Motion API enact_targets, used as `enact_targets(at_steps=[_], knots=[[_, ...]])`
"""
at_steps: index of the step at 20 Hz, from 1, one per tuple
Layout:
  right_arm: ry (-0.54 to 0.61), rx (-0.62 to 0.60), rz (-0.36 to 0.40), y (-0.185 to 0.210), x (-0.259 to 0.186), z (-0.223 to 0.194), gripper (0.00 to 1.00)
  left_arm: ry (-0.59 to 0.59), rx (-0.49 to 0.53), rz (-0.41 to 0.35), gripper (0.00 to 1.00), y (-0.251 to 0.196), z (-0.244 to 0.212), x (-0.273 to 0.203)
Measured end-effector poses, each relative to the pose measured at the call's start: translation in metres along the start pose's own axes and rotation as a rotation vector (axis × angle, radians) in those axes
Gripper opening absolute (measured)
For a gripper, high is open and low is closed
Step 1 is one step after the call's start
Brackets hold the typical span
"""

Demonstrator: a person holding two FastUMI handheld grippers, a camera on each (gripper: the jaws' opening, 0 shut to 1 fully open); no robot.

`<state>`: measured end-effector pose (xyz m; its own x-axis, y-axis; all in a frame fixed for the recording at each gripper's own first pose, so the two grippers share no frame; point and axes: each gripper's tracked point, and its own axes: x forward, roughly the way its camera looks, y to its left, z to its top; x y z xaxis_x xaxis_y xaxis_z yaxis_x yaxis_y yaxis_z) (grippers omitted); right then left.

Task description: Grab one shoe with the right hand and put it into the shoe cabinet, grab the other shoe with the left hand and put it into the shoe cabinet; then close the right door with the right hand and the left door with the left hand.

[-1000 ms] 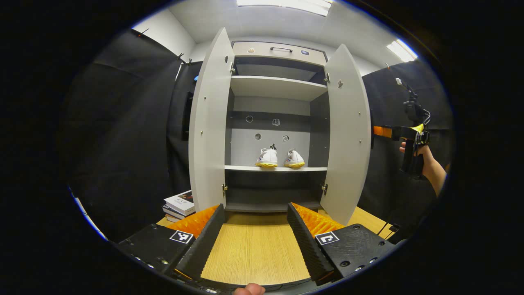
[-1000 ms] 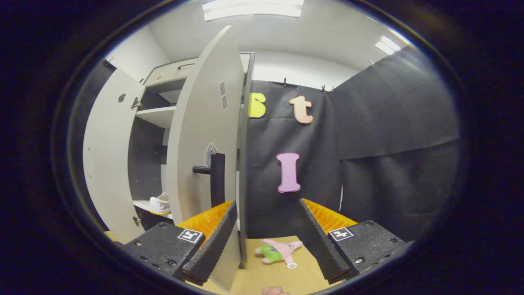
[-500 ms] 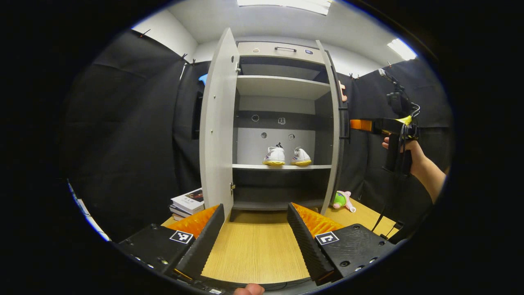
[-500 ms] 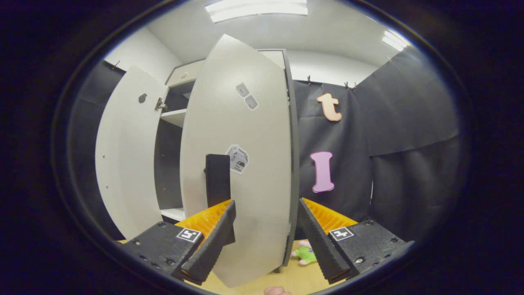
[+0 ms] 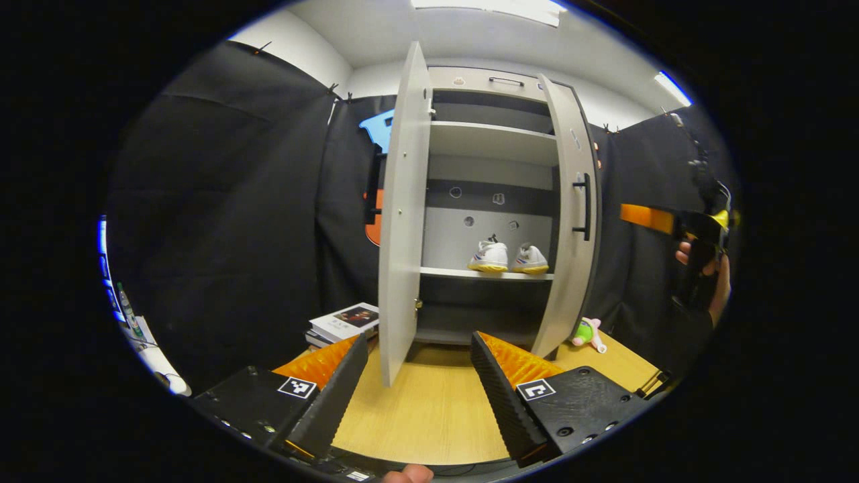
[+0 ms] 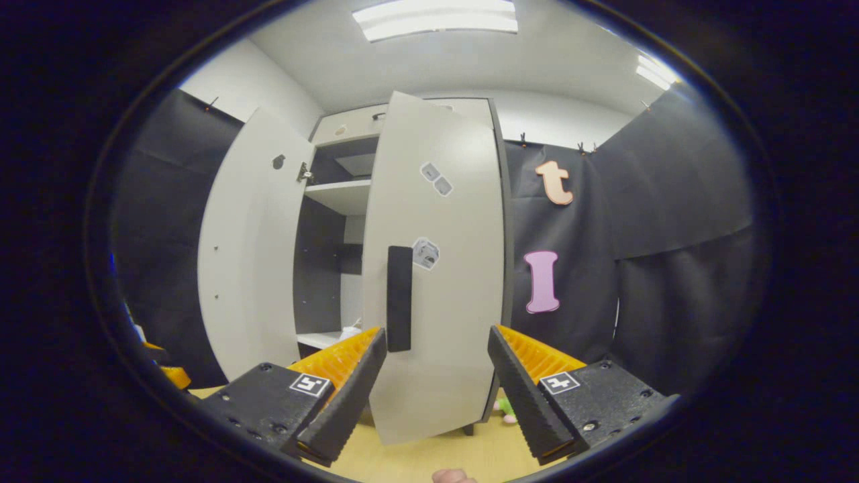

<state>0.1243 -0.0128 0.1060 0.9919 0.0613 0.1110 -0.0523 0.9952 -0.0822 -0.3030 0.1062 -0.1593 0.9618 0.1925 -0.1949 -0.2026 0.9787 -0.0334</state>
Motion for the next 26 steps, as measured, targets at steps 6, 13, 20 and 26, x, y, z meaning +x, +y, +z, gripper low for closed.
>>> enact_targets(at_steps=[6, 13, 20, 26], knots=[[0.088, 0.008, 0.054, 0.025, -0.081, -0.048, 0.98, -0.071, 0.008, 0.127, 0.92, 0.083, 0.064, 0.052], [0.100, 0.015, -0.004, 0.001, -0.099, -0.049, 0.99, -0.104, -0.078, 0.140, 0.92, 0.157, 0.128, 0.136], [0.096, 0.038, -0.070, -0.019, -0.103, -0.047, 0.94, -0.094, -0.078, 0.015, 0.93, 0.136, 0.142, 0.181], [0.123, 0.062, -0.087, -0.027, -0.102, -0.060, 0.99, -0.089, -0.061, -0.033, 0.91, 0.120, 0.141, 0.184]])
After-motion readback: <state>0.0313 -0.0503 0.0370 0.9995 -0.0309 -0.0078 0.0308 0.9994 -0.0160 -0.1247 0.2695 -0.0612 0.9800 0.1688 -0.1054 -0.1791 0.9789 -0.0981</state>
